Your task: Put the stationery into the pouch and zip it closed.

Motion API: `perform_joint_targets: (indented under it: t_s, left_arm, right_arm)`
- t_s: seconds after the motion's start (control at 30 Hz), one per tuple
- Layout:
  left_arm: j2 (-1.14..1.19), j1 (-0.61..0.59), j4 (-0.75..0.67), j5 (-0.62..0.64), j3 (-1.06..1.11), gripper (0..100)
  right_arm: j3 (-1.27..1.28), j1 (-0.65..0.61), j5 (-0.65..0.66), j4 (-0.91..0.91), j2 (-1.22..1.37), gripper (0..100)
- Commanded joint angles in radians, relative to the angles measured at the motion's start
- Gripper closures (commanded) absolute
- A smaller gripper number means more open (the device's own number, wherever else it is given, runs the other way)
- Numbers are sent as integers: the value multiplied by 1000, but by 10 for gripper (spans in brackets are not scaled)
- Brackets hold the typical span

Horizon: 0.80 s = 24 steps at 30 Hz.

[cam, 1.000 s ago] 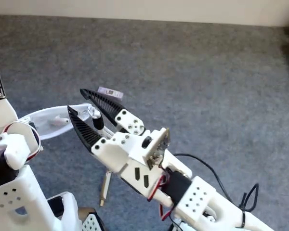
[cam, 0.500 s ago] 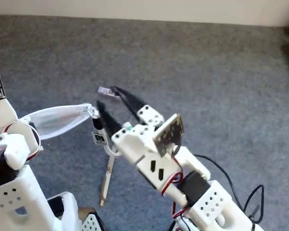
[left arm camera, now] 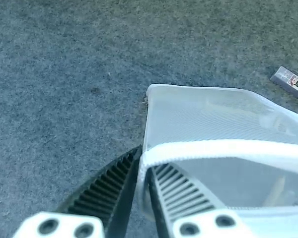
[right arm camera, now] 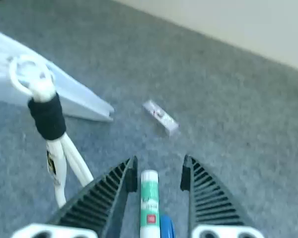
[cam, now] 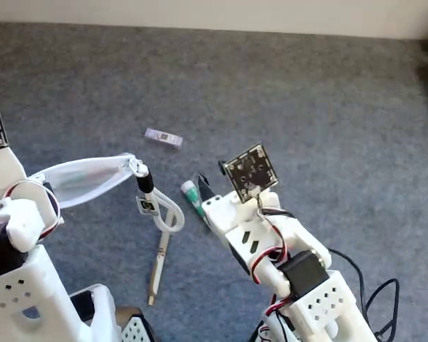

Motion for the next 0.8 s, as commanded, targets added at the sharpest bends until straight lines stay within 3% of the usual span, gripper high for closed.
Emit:
perform_joint_targets:
  t_s: [0.0, 0.47, 0.77]
  left_arm:
    - [12, 7, -6, -11, -4, 992]
    - [12, -51, -6, -11, -4, 990]
    - [12, -51, -6, -11, -4, 990]
  right_arm:
    - [-21, 18, -2, 82, -19, 858]
    - [-185, 88, 0, 255, 407, 858]
    - [-236, 85, 69, 222, 679, 860]
